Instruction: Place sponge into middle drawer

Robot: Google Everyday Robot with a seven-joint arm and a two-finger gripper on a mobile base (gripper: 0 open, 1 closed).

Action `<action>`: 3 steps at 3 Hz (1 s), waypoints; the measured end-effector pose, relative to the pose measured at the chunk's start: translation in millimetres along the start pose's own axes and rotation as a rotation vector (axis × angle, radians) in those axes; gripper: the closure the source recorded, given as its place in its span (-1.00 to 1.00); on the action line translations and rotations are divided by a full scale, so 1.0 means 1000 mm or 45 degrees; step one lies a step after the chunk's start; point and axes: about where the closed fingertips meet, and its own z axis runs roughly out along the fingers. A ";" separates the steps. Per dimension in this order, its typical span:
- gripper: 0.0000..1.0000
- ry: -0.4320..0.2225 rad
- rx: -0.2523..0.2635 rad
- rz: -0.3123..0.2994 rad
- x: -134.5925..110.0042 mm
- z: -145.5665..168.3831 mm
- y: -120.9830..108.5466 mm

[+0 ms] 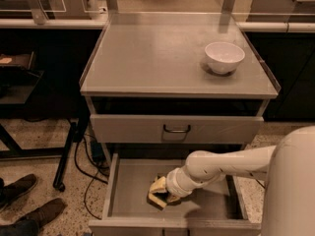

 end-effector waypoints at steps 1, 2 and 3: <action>1.00 -0.004 0.016 0.010 -0.003 0.013 -0.004; 1.00 0.023 -0.007 0.005 -0.003 0.020 -0.005; 0.72 0.028 -0.011 0.004 -0.003 0.021 -0.006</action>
Offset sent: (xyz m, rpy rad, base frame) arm 0.0046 0.0057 -0.0266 0.0401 0.0280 0.0225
